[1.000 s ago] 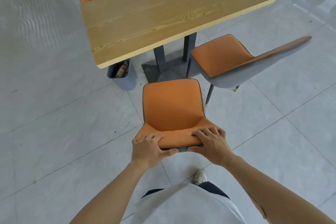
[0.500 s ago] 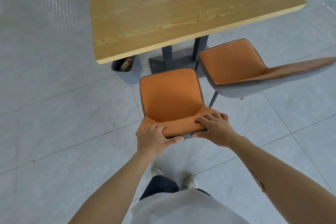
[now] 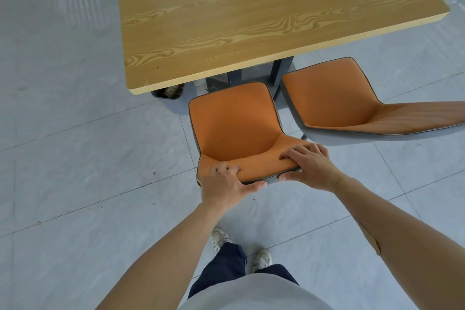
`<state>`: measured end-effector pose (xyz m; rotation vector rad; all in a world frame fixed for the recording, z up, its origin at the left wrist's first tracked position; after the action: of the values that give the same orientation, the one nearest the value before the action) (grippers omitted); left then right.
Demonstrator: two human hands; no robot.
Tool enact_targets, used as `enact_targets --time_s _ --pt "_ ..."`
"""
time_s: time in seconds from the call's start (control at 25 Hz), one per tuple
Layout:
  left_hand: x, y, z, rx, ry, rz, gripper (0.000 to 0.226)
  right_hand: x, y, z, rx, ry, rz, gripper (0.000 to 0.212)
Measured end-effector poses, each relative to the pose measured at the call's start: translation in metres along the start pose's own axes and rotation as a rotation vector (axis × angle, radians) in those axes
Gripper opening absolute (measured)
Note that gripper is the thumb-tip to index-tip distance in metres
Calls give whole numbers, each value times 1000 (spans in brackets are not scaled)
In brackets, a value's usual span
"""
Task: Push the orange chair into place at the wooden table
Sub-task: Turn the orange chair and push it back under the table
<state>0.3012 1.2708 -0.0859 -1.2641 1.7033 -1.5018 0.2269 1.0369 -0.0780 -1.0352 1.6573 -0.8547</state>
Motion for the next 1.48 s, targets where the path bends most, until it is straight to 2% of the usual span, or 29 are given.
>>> enact_targets --time_s 0.24,0.4,0.52,0.6,0.72,0.8,0.96,1.12,1.36,1.48 --pt "0 4 1 -50 -32 -12 105 5 4 3 3 -9 0 74" --pt "0 -1 -1 -160 -63 -62 107 2 1 5 -103 12 -7 77" --pt "-5 -8 -12 -221 -5 -133 87 -7 -9 8 -285 46 -23 70" --pt "-19 -14 -23 -184 69 -201 66 -22 -18 20 -418 -4 -100 69" --pt "-69 -17 -49 -172 -7 -345 54 -77 -16 43 -570 -117 -33 67" --pt "-113 -11 -69 -209 -159 -405 60 -131 -5 60 -620 -159 77 63" --pt "-222 -18 -107 -165 -429 -524 67 -249 32 105 -653 -272 89 59" --pt "-327 -47 -127 -64 -575 -629 64 -354 61 155 -634 -356 52 51" --pt "-465 -92 -127 34 -646 -698 60 -489 80 220 -514 -445 32 43" --pt "-521 -117 -109 59 -654 -701 57 -528 74 253 -456 -447 47 41"
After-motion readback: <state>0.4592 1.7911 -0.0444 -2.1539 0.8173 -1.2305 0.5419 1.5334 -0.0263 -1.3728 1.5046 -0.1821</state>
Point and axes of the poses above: each hand's wrist, its own z-axis towards the middle knuckle, its own y-axis out of the palm, x = y × z, the point moved 4 cm from there along z, towards the middle knuckle, and after that the axes turned 5 degrees about x, right-handed, at the moved point
